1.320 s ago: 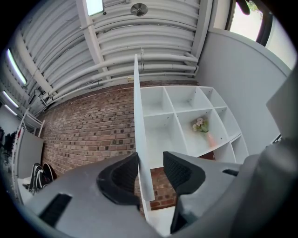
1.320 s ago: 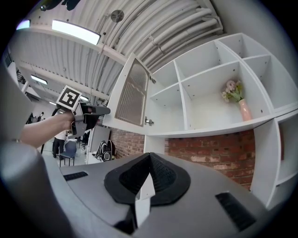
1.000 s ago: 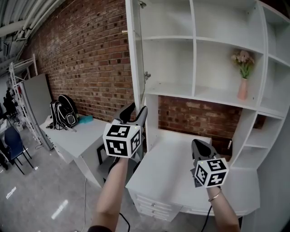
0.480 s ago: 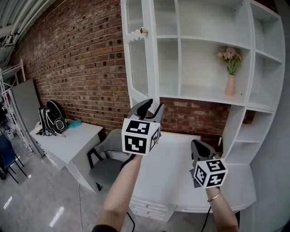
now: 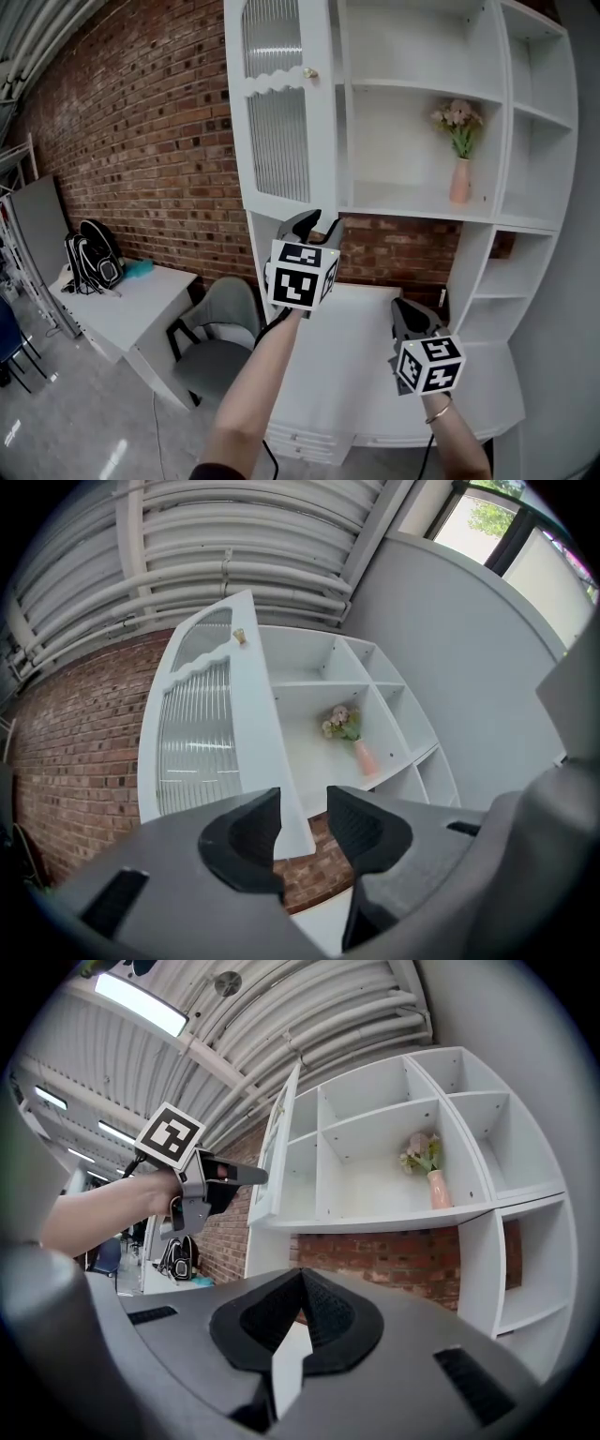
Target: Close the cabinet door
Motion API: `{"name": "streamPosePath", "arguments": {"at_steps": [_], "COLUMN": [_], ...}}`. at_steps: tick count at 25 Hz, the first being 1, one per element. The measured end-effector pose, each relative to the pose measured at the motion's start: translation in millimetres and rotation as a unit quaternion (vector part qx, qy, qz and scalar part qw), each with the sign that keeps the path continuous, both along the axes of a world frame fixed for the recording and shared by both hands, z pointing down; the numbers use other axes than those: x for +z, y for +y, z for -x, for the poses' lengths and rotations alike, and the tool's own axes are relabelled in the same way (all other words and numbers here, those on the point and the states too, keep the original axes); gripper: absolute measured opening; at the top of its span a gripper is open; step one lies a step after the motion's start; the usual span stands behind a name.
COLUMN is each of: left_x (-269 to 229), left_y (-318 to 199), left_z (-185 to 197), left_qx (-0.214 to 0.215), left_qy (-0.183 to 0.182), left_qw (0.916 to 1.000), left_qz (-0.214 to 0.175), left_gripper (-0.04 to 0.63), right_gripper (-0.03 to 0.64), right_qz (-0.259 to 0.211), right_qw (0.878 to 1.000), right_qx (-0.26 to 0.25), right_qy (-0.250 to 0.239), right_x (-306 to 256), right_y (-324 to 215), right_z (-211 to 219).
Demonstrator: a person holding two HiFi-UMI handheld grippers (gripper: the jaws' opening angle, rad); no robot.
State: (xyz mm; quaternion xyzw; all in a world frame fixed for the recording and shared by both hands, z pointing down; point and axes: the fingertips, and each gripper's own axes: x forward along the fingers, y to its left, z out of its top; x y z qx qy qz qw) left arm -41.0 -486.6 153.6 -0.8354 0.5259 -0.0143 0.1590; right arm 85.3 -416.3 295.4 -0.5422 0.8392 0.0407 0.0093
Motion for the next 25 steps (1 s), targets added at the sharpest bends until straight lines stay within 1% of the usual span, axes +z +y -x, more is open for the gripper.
{"name": "streamPosePath", "arguments": {"at_steps": [3, 8, 13, 20, 25], "left_x": [6.6, 10.0, 17.8, 19.7, 19.0], "left_y": [-15.2, -30.1, -50.5, -75.3, -88.6], "left_z": [-3.1, -11.3, -18.0, -28.2, -33.0], "left_qx": [0.002, 0.007, 0.009, 0.005, 0.006], "left_qy": [0.0, 0.001, 0.005, 0.001, 0.009], "left_qw": [0.9999, 0.9999, 0.9997, 0.9996, 0.9995], "left_qz": [0.011, 0.012, 0.023, 0.028, 0.03], "left_gripper": [0.161, 0.161, 0.161, 0.159, 0.158], "right_gripper": [0.0, 0.0, 0.0, 0.0, 0.0], "right_qz": [0.003, 0.006, 0.007, 0.008, 0.01], "right_qw": [1.0, 1.0, 1.0, 1.0, 1.0], "right_qx": [0.0, 0.003, 0.002, 0.001, -0.003], "right_qy": [0.003, 0.008, 0.012, 0.012, 0.016], "right_x": [3.1, 5.9, 8.7, 10.1, 12.4], "right_y": [-6.9, -19.9, -32.5, -50.0, -61.9], "right_z": [-1.8, -6.9, -8.8, -11.9, -10.3]}}
